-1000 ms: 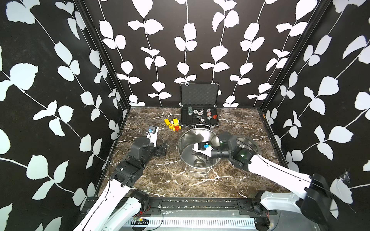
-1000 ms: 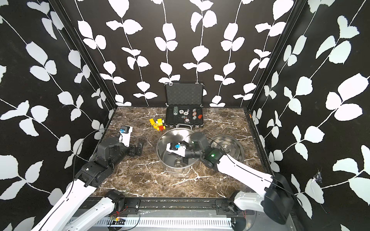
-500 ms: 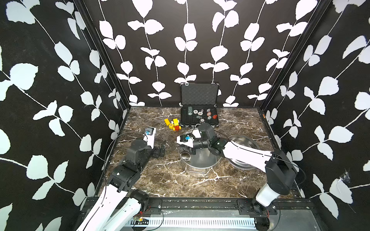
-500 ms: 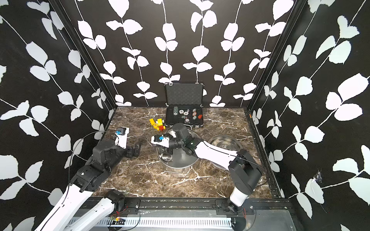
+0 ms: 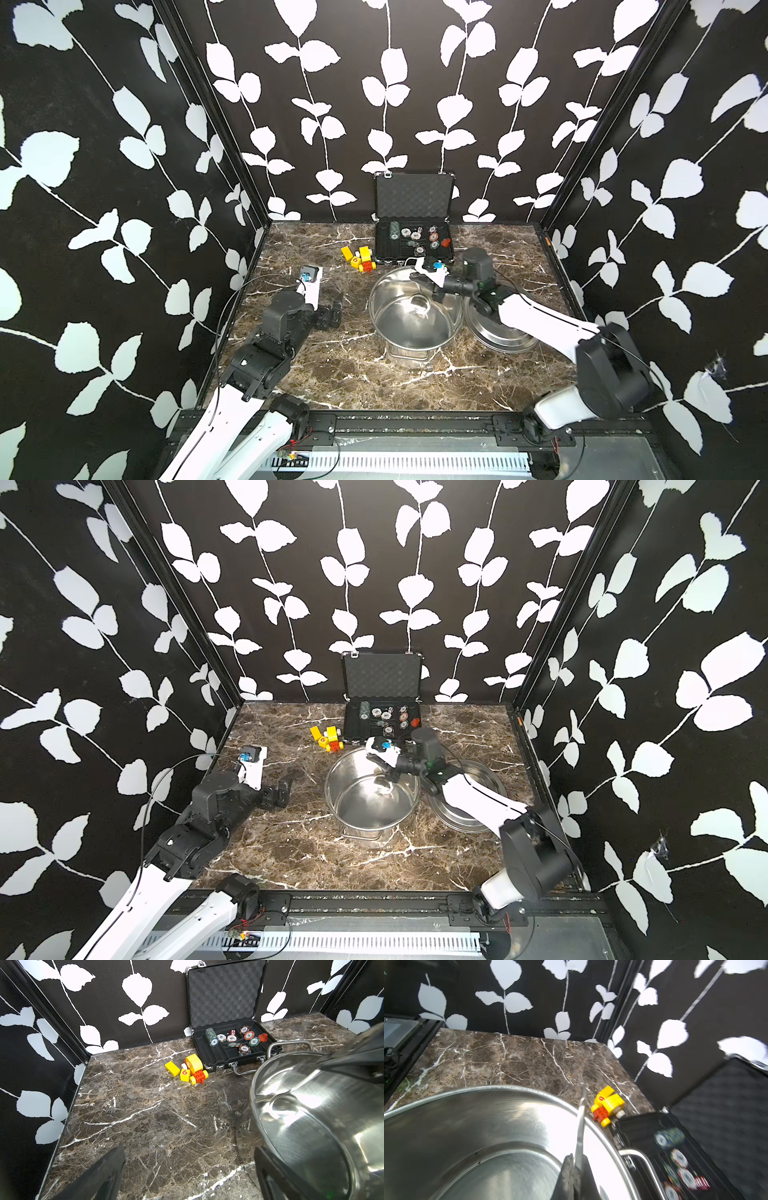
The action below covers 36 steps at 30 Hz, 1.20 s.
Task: Stir the soup with a spoon
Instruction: Stir the soup in the pan with a stick.
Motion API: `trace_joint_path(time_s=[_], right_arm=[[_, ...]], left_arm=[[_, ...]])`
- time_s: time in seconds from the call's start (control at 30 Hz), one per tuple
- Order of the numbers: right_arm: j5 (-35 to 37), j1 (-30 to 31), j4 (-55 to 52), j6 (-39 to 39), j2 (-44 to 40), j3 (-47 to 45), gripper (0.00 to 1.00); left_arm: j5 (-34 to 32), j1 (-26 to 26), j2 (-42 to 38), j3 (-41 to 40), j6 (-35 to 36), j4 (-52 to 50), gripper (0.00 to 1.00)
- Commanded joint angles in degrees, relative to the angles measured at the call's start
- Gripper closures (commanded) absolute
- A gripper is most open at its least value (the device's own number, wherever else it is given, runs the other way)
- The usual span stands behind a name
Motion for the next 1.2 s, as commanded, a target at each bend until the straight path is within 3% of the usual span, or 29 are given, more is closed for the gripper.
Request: trace_joint_path(time_s=[0.0, 0.33, 0.6, 0.8, 0.97, 1.17], right_arm=[[1.1, -1.74, -1.86, -0.11, -5.79, -4.13, 1.0], [1.91, -2.37, -13.01, 3.48, -24.86, -13.78, 1.0], [6.38, 5.97, -14.43, 6.52, -30.61, -14.91, 1.0], [8.61, 15.06, -9.12, 6.84, -24.48, -11.82, 1.0], [9.18, 23.16, -8.18, 1.9, -13.02, -3.41, 1.0], [7.04, 25.36, -2.0, 0.88, -2.0, 3.05, 1.0]], left_arm=[[0.34, -0.18, 0.62, 0.05, 0.55, 1.03, 0.01], [1.64, -0.12, 2.96, 0.1, 0.37, 3.27, 0.01], [2.88, -0.12, 4.14, 0.41, -0.23, 4.11, 0.01], [2.52, -0.12, 3.66, 0.31, 0.03, 3.77, 0.01], [2.41, -0.12, 3.2, 0.28, 0.08, 3.2, 0.01], [1.4, -0.13, 1.96, 0.25, 0.76, 1.99, 0.01]])
